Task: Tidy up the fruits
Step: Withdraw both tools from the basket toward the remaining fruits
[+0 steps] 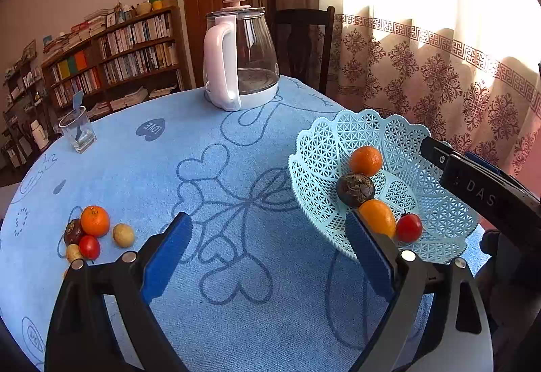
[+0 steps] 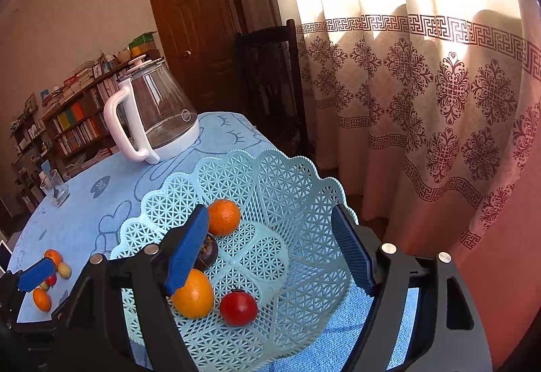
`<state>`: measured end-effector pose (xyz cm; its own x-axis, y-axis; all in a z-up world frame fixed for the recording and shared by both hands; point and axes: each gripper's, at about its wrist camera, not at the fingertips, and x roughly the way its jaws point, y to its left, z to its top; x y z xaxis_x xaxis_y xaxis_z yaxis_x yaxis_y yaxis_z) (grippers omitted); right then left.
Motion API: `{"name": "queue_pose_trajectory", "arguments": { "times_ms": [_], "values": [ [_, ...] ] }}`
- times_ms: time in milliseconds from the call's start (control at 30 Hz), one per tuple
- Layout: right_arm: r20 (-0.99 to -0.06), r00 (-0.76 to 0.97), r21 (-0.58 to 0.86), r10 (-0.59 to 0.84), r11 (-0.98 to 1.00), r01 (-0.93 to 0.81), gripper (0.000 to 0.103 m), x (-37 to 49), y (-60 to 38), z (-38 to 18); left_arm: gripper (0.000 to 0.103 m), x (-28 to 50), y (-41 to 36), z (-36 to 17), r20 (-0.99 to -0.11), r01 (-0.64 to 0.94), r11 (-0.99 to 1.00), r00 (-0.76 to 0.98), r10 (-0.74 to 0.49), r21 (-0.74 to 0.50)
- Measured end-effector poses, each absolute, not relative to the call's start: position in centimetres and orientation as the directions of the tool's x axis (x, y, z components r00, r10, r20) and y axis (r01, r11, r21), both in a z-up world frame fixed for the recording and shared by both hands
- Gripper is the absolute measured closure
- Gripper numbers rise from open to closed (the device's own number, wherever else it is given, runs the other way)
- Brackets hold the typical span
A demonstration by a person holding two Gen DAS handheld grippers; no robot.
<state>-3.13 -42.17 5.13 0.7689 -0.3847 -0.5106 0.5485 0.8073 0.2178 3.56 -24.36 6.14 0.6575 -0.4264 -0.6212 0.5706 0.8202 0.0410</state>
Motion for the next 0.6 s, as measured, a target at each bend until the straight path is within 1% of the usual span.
{"name": "queue_pose_trajectory", "arguments": {
  "times_ms": [333,600],
  "values": [
    [-0.506,0.782,0.216,-0.363,0.825,0.522,0.026,-3.1,-41.4,5.3,0.012,3.6,-23.5,6.3,-0.613,0.548,0.835,0.677,-0.406,0.052],
    [-0.511,0.803,0.251,-0.307,0.840,0.481,0.026,-3.0,-40.7,5.7,0.012,3.8,-22.9,6.4,-0.612,0.526,0.848,0.691,-0.386,0.059]
  ]
}}
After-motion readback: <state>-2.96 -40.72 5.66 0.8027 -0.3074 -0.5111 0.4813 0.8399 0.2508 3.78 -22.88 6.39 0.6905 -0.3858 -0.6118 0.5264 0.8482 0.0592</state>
